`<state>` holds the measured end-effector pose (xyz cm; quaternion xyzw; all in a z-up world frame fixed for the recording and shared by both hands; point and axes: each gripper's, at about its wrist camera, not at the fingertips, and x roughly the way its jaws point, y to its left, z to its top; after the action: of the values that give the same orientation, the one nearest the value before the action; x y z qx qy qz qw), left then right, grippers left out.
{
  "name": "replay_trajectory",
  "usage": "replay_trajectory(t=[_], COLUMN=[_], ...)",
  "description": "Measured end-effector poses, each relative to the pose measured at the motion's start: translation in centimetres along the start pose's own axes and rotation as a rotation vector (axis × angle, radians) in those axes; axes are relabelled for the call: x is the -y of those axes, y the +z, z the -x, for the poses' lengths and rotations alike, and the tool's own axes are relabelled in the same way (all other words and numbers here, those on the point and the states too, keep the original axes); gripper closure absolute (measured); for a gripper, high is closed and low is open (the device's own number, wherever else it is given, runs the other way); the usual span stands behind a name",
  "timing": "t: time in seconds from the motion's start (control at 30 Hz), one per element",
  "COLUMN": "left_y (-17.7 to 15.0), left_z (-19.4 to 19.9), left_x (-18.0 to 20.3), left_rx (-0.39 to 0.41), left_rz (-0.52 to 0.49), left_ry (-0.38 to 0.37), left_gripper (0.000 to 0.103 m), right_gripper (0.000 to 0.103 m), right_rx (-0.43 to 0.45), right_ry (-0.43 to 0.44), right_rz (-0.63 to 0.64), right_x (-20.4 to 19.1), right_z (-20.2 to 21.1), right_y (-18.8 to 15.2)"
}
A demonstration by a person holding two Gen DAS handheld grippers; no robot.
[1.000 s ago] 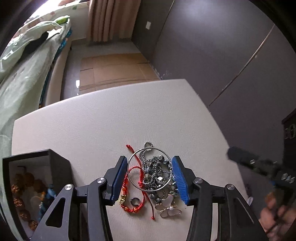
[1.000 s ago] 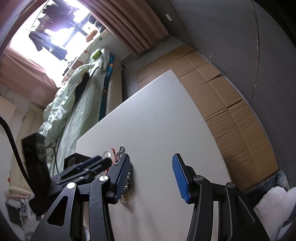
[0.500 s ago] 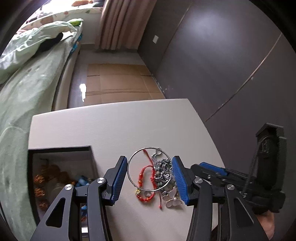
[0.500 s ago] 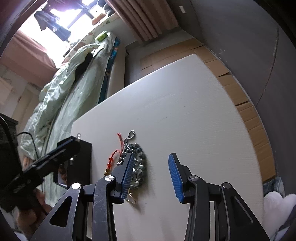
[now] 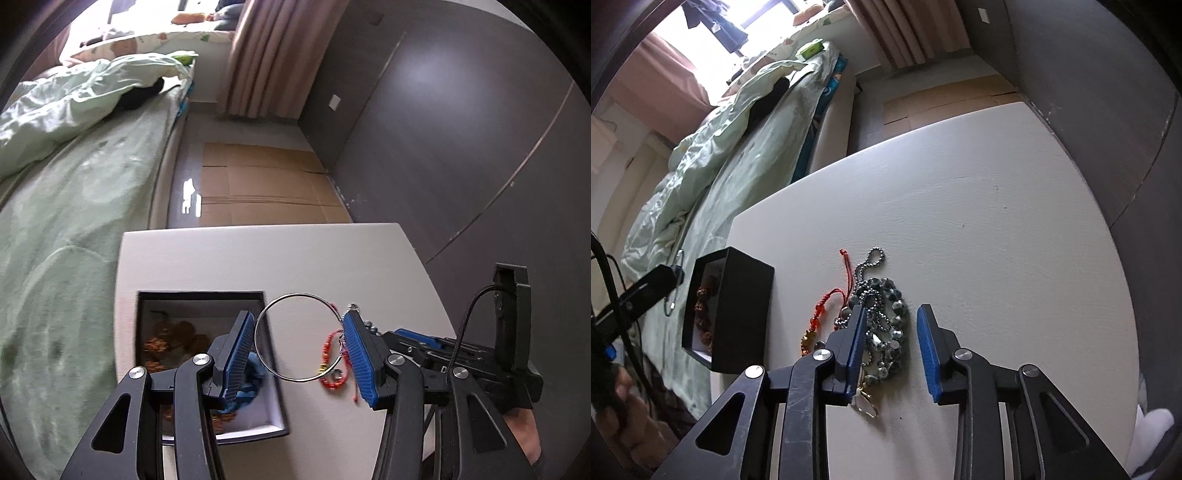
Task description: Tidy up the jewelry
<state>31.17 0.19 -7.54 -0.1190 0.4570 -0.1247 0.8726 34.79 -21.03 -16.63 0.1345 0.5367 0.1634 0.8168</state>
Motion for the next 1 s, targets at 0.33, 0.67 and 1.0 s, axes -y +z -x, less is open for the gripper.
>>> replay_trajectory(t=[0.33,0.67,1.0], left_y=[-0.1,0.0,0.0], left_z=[0.8,1.0,1.1], left_x=[-2.8,-3.8,-4.1], left_rx=[0.010,0.013,0.013], left_rz=[0.054,0.071,0.077], left_ry=[0.009,-0.005,-0.008], left_gripper=[0.051,0.051,0.051], right_gripper=[0.080,0.080,0.083], right_rx=[-0.019,-0.028,-0.042], right_ry=[0.045,-0.063,-0.295], right_rz=[-0.030,0.018,0.248], right_x=[0.8,0.0,-3.7], right_z=[-0.8,-1.6,-2.9], right_y=[1.1,1.5,0.7])
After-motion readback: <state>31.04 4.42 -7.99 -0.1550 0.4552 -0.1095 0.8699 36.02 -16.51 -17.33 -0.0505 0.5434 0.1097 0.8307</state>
